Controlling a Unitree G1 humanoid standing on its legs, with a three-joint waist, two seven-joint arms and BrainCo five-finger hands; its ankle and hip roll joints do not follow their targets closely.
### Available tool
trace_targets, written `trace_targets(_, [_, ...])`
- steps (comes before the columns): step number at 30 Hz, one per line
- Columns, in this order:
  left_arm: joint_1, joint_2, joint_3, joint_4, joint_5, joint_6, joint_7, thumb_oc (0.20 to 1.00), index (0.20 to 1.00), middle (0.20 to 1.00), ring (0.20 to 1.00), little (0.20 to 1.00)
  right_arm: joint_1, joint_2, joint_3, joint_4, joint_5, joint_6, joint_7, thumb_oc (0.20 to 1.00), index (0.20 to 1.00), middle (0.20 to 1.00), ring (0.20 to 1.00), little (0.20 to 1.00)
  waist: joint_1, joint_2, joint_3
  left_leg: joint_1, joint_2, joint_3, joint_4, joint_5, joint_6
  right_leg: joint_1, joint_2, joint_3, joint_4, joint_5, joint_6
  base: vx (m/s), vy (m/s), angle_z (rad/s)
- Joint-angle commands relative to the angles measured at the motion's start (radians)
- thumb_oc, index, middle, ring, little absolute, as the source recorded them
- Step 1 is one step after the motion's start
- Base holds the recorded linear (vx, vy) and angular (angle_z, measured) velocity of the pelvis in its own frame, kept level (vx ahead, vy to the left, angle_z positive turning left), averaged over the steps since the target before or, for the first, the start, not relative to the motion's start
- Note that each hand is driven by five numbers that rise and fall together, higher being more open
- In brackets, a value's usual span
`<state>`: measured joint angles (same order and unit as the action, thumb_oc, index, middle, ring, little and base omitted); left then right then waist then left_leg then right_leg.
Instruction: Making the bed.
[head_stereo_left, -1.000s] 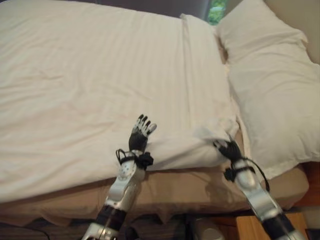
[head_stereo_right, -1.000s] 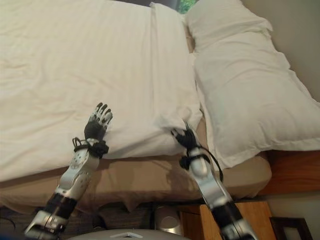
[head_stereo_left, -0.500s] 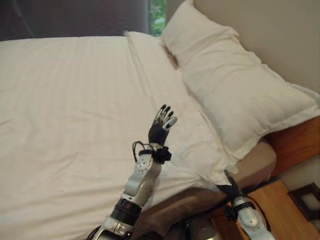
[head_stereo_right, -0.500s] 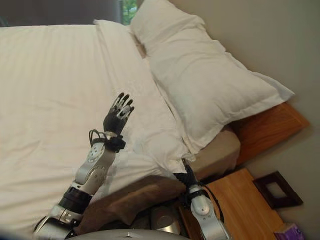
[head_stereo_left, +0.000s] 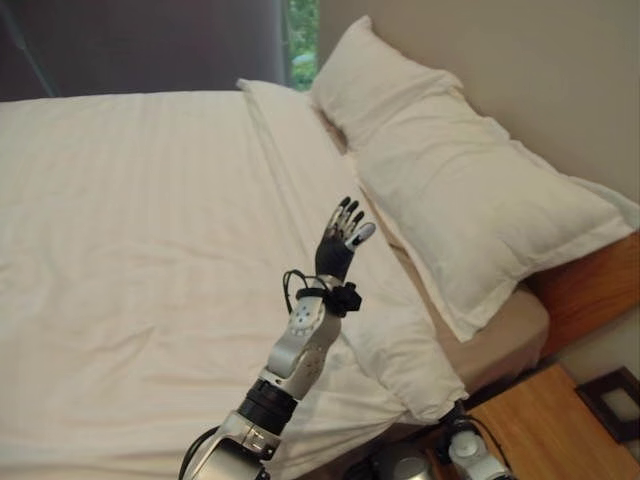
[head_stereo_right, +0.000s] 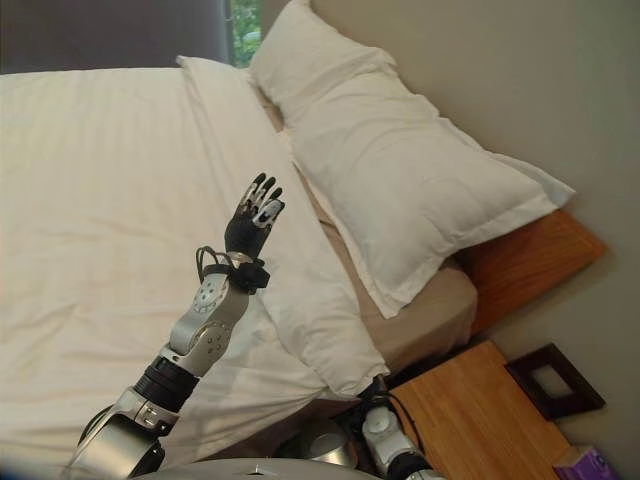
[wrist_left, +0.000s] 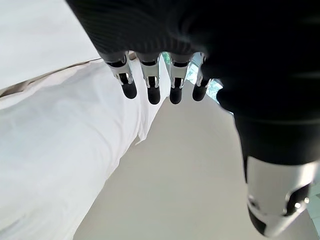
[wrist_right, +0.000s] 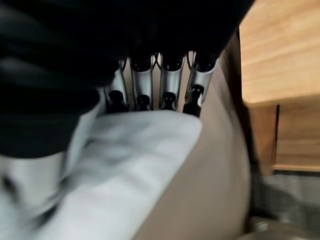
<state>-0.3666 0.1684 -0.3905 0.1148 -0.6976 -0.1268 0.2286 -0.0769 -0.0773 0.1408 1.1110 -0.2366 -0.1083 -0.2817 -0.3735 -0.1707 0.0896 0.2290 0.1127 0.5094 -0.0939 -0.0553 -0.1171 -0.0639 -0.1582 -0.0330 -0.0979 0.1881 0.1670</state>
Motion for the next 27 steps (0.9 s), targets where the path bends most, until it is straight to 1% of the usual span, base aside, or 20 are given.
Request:
trace_targets(1, [0.013, 0.016, 0.070, -0.085, -0.039, -0.025, -0.050, 1.000, 1.000, 1.000, 1.000, 1.000, 0.260, -0.153, -0.040, 0.329, 0.020, 0.274, -0.025, 1.000, 1.000, 1.000, 1.000, 1.000, -0.002, 0.017, 0.065, -0.073, 0.029, -0.069, 0.007, 0.030, 0.045, 0.058, -0.069, -0.030, 0.031, -0.068, 0.049, 0.04, -0.020, 0.22])
trace_targets(3, [0.036, 0.021, 0.080, -0.093, -0.054, -0.018, -0.060, 1.000, 1.000, 1.000, 1.000, 1.000, 0.265, -0.169, -0.061, 0.350, 0.020, 0.280, -0.025, 1.000, 1.000, 1.000, 1.000, 1.000, 0.008, 0.018, 0.067, -0.073, 0.029, -0.074, 0.007, 0.030, 0.045, 0.061, -0.071, -0.035, 0.031, -0.068, 0.048, 0.01, -0.014, 0.25])
trace_targets(6, [0.102, 0.042, 0.107, -0.113, -0.089, -0.006, -0.102, 1.000, 1.000, 1.000, 1.000, 1.000, 0.269, -0.219, -0.121, 0.367, 0.023, 0.284, -0.018, 1.000, 1.000, 1.000, 1.000, 1.000, 0.041, 0.013, 0.074, -0.079, 0.027, -0.090, 0.007, 0.031, 0.044, 0.073, -0.075, -0.056, 0.031, -0.067, 0.046, 0.00, -0.018, 0.03])
trace_targets(7, [0.110, 0.046, 0.107, -0.117, -0.096, -0.005, -0.111, 1.000, 1.000, 1.000, 1.000, 1.000, 0.274, -0.231, -0.121, 0.361, 0.008, 0.279, -0.011, 1.000, 1.000, 1.000, 1.000, 1.000, 0.051, 0.008, 0.075, -0.082, 0.029, -0.093, 0.007, 0.033, 0.044, 0.075, -0.076, -0.061, 0.031, -0.066, 0.045, 0.00, -0.037, -0.06])
trace_targets(8, [0.112, 0.046, 0.107, -0.118, -0.097, -0.005, -0.111, 1.000, 1.000, 1.000, 1.000, 1.000, 0.275, -0.232, -0.122, 0.360, 0.007, 0.279, -0.011, 1.000, 1.000, 1.000, 1.000, 1.000, 0.051, 0.009, 0.075, -0.082, 0.029, -0.094, 0.007, 0.033, 0.044, 0.076, -0.076, -0.062, 0.030, -0.066, 0.045, -0.02, -0.042, 0.00])
trace_targets(9, [0.120, 0.051, 0.106, -0.122, -0.100, -0.003, -0.121, 1.000, 1.000, 1.000, 1.000, 1.000, 0.284, -0.252, -0.121, 0.356, -0.011, 0.272, -0.008, 1.000, 1.000, 1.000, 1.000, 1.000, 0.069, 0.001, 0.078, -0.088, 0.031, -0.101, 0.007, 0.037, 0.043, 0.078, -0.077, -0.072, 0.032, -0.066, 0.045, -0.02, -0.024, 0.05])
trace_targets(11, [0.125, 0.056, 0.108, -0.125, -0.102, -0.002, -0.124, 1.000, 1.000, 1.000, 1.000, 1.000, 0.286, -0.262, -0.125, 0.347, -0.011, 0.267, -0.006, 1.000, 1.000, 1.000, 1.000, 1.000, 0.077, -0.003, 0.078, -0.092, 0.032, -0.104, 0.007, 0.038, 0.043, 0.078, -0.078, -0.077, 0.034, -0.066, 0.045, -0.01, -0.029, 0.05])
trace_targets(12, [0.126, 0.060, 0.109, -0.125, -0.101, -0.002, -0.126, 1.000, 1.000, 1.000, 1.000, 1.000, 0.289, -0.269, -0.126, 0.332, -0.011, 0.260, -0.006, 1.000, 1.000, 1.000, 1.000, 1.000, 0.082, -0.007, 0.077, -0.093, 0.033, -0.106, 0.007, 0.039, 0.043, 0.078, -0.078, -0.080, 0.034, -0.065, 0.046, 0.00, -0.059, 0.03])
trace_targets(13, [0.138, 0.068, 0.105, -0.138, -0.105, 0.002, -0.130, 1.000, 1.000, 1.000, 1.000, 1.000, 0.270, -0.273, -0.121, 0.274, -0.002, 0.242, -0.022, 1.000, 1.000, 1.000, 1.000, 1.000, 0.100, -0.016, 0.074, -0.096, 0.035, -0.111, 0.007, 0.039, 0.044, 0.079, -0.080, -0.089, 0.037, -0.062, 0.047, 0.01, -0.056, 0.06])
trace_targets(15, [0.144, 0.071, 0.110, -0.143, -0.105, 0.004, -0.129, 1.000, 1.000, 1.000, 1.000, 1.000, 0.272, -0.273, -0.119, 0.239, -0.002, 0.238, -0.023, 1.000, 1.000, 1.000, 1.000, 1.000, 0.103, -0.020, 0.073, -0.097, 0.036, -0.113, 0.007, 0.041, 0.044, 0.078, -0.080, -0.090, 0.038, -0.061, 0.048, 0.02, -0.035, 0.07])
trace_targets(16, [0.151, 0.073, 0.110, -0.152, -0.105, 0.003, -0.125, 1.000, 1.000, 1.000, 1.000, 1.000, 0.273, -0.274, -0.112, 0.121, 0.013, 0.211, -0.029, 1.000, 1.000, 1.000, 1.000, 1.000, 0.107, -0.027, 0.071, -0.098, 0.039, -0.114, 0.007, 0.043, 0.043, 0.080, -0.080, -0.092, 0.038, -0.059, 0.049, 0.01, -0.027, 0.11])
trace_targets(17, [0.158, 0.071, 0.113, -0.152, -0.099, 0.007, -0.124, 1.000, 1.000, 1.000, 1.000, 1.000, 0.282, -0.279, -0.108, -0.025, 0.024, 0.196, -0.032, 0.416, 0.416, 0.416, 0.416, 0.416, 0.108, -0.030, 0.069, -0.100, 0.041, -0.113, 0.007, 0.045, 0.043, 0.077, -0.079, -0.092, 0.040, -0.058, 0.049, 0.03, -0.028, 0.09])
trace_targets(18, [0.162, 0.066, 0.113, -0.149, -0.089, 0.008, -0.122, 1.000, 1.000, 1.000, 1.000, 1.000, 0.298, -0.295, -0.105, -0.186, 0.022, 0.181, -0.030, 0.200, 0.200, 0.200, 0.200, 0.200, 0.105, -0.034, 0.069, -0.097, 0.042, -0.113, 0.007, 0.042, 0.043, 0.080, -0.079, -0.092, 0.040, -0.058, 0.051, 0.00, -0.020, 0.05])
trace_targets(20, [0.158, 0.055, 0.113, -0.121, -0.051, 0.005, -0.114, 1.000, 1.000, 1.000, 1.000, 1.000, 0.329, -0.333, -0.111, -0.458, -0.018, 0.170, -0.019, 0.200, 0.200, 0.200, 0.200, 0.200, 0.097, -0.040, 0.063, -0.101, 0.044, -0.109, 0.007, 0.048, 0.043, 0.071, -0.077, -0.088, 0.043, -0.055, 0.049, 0.00, 0.000, 0.00])
trace_targets(21, [0.152, 0.038, 0.111, -0.098, -0.025, -0.001, -0.110, 1.000, 1.000, 1.000, 1.000, 1.000, 0.330, -0.364, -0.137, -0.684, -0.055, 0.135, -0.032, 0.200, 0.200, 0.200, 0.200, 0.200, 0.087, -0.039, 0.060, -0.101, 0.045, -0.105, 0.007, 0.048, 0.044, 0.066, -0.075, -0.085, 0.044, -0.056, 0.049, 0.00, 0.000, 0.00])
trace_targets(22, [0.152, 0.038, 0.111, -0.098, -0.025, -0.001, -0.110, 1.000, 1.000, 1.000, 1.000, 1.000, 0.331, -0.364, -0.137, -0.685, -0.055, 0.136, -0.031, 0.200, 0.200, 0.200, 0.200, 0.200, 0.088, -0.039, 0.059, -0.102, 0.045, -0.105, 0.007, 0.048, 0.044, 0.064, -0.075, -0.084, 0.044, -0.055, 0.049, 0.00, 0.000, 0.00])
trace_targets(24, [0.155, 0.030, 0.125, -0.092, -0.014, -0.008, -0.111, 1.000, 1.000, 1.000, 1.000, 1.000, 0.312, -0.394, -0.190, -0.900, -0.125, 0.094, -0.083, 0.200, 0.200, 0.200, 0.200, 0.200, 0.080, -0.029, 0.057, -0.100, 0.047, -0.101, 0.007, 0.048, 0.045, 0.063, -0.075, -0.080, 0.045, -0.058, 0.049, 0.02, 0.020, 0.01])
trace_targets(25, [0.170, 0.034, 0.128, -0.104, -0.018, -0.019, -0.123, 1.000, 1.000, 1.000, 1.000, 1.000, 0.274, -0.404, -0.216, -1.040, -0.194, 0.054, -0.153, 0.200, 0.200, 0.200, 0.200, 0.200, 0.078, -0.018, 0.054, -0.098, 0.047, -0.102, 0.007, 0.048, 0.045, 0.062, -0.073, -0.080, 0.043, -0.060, 0.049, 0.05, 0.048, 0.02])
trace_targets(26, [0.176, 0.037, 0.120, -0.111, -0.026, -0.026, -0.127, 1.000, 1.000, 1.000, 1.000, 1.000, 0.236, -0.405, -0.206, -1.097, -0.236, 0.037, -0.190, 0.200, 0.200, 0.200, 0.200, 0.200, 0.080, -0.010, 0.051, -0.095, 0.048, -0.104, 0.007, 0.043, 0.046, 0.063, -0.073, -0.081, 0.042, -0.066, 0.051, 0.03, 0.029, -0.04])
trace_targets(27, [0.175, 0.038, 0.121, -0.111, -0.026, -0.026, -0.127, 1.000, 1.000, 1.000, 1.000, 1.000, 0.235, -0.404, -0.206, -1.098, -0.237, 0.038, -0.190, 0.200, 0.200, 0.200, 0.200, 0.200, 0.080, -0.011, 0.051, -0.099, 0.048, -0.103, 0.007, 0.049, 0.046, 0.059, -0.072, -0.080, 0.043, -0.062, 0.049, 0.02, 0.013, -0.04])
